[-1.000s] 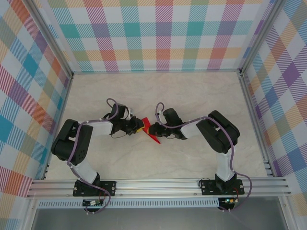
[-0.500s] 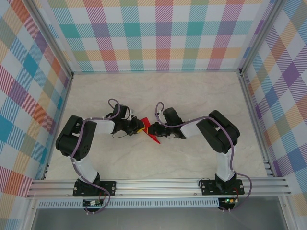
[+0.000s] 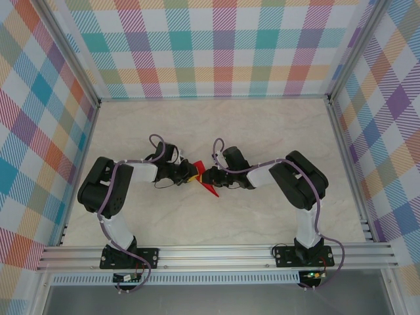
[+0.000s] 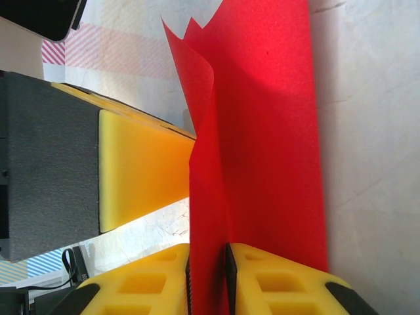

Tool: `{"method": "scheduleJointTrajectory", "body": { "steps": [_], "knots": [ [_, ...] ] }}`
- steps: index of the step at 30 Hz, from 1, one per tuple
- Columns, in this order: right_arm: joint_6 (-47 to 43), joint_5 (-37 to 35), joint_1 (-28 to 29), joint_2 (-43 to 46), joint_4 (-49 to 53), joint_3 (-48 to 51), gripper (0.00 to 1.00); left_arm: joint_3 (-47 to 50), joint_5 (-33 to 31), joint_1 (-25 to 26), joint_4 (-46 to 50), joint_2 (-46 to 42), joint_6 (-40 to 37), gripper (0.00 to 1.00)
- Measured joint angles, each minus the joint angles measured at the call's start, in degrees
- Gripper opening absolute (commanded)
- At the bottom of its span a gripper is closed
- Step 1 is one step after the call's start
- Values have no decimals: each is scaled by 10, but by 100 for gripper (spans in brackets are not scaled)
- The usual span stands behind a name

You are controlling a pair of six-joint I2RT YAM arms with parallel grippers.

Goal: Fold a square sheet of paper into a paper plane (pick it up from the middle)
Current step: Fold the wing for the fifth time at the center of the table.

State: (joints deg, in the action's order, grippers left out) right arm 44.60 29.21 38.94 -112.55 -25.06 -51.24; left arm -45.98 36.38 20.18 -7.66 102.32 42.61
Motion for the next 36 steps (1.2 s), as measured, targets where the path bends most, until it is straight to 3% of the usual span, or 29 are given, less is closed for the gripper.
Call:
{"method": "scheduleJointTrajectory", "body": {
  "steps": [36],
  "knots": [
    [2,-2,-8,64,135,1,26,-15,-4,0,2,18,-3,12]
  ]
}}
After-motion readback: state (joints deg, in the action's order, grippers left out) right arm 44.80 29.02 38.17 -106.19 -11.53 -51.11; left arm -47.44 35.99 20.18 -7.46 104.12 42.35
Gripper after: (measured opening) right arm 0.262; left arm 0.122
